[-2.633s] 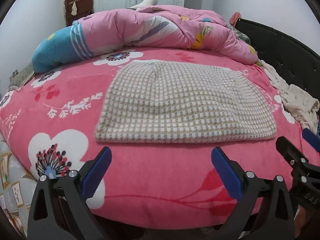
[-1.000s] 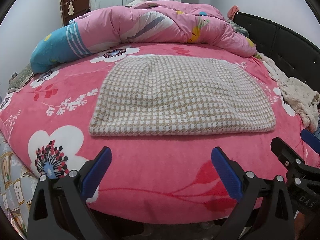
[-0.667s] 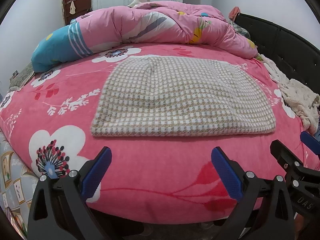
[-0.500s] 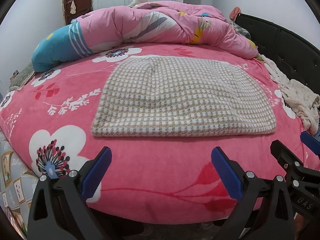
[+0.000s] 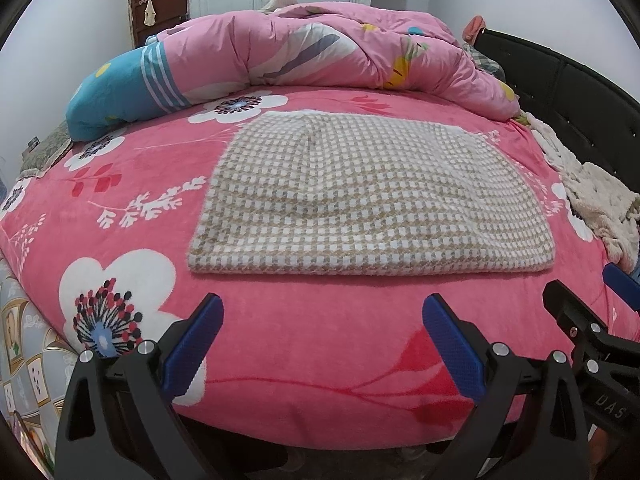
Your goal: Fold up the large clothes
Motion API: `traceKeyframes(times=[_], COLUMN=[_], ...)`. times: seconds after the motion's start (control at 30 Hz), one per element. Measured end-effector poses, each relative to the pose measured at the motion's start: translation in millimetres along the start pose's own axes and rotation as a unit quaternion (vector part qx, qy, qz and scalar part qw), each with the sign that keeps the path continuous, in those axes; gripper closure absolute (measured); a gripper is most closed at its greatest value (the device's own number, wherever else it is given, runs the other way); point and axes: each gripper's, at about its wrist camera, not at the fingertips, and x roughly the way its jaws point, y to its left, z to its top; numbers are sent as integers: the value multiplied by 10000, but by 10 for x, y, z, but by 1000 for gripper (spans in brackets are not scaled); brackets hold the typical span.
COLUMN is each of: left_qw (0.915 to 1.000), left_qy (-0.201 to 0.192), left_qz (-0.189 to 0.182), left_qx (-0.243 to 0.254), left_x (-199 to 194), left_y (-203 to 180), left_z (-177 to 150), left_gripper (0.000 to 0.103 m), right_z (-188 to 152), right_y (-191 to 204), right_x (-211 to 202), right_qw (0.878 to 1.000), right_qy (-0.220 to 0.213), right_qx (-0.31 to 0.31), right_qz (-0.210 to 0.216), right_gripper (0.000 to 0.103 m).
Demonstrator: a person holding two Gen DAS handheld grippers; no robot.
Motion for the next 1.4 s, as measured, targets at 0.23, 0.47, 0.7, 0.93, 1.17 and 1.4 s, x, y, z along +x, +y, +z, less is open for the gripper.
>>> traceKeyframes(times=[0.23, 0.47, 0.7, 0.93, 1.17, 1.4], left_qw=[10000, 10000, 10000, 10000, 10000, 10000], left_qy=[-8, -5, -13, -8, -8, 0], left_qz=[13, 14, 11, 15, 13, 24], left_qx=[-15, -15, -12, -11, -13, -13], left_x=[-8, -9, -7, -2, 0, 5], left_y=[8, 5, 2, -4, -1, 10], left_z=[5, 4, 3, 4, 4, 0], left_gripper=[5, 5, 5, 5, 5, 5], right_z=[10, 22, 21, 21, 21, 24], right_y=[-14, -34, -32, -34, -36, -33], right_x=[3, 2, 1, 0, 3, 1], right_qw=[10000, 10000, 10000, 10000, 10000, 10000], right_qy=[10, 15, 15, 14, 17, 23], right_qx=[-15, -25, -19, -26, -31, -27], right_qz=[3, 8, 6, 11, 20, 14], right_gripper=[8, 8, 8, 8, 8, 8])
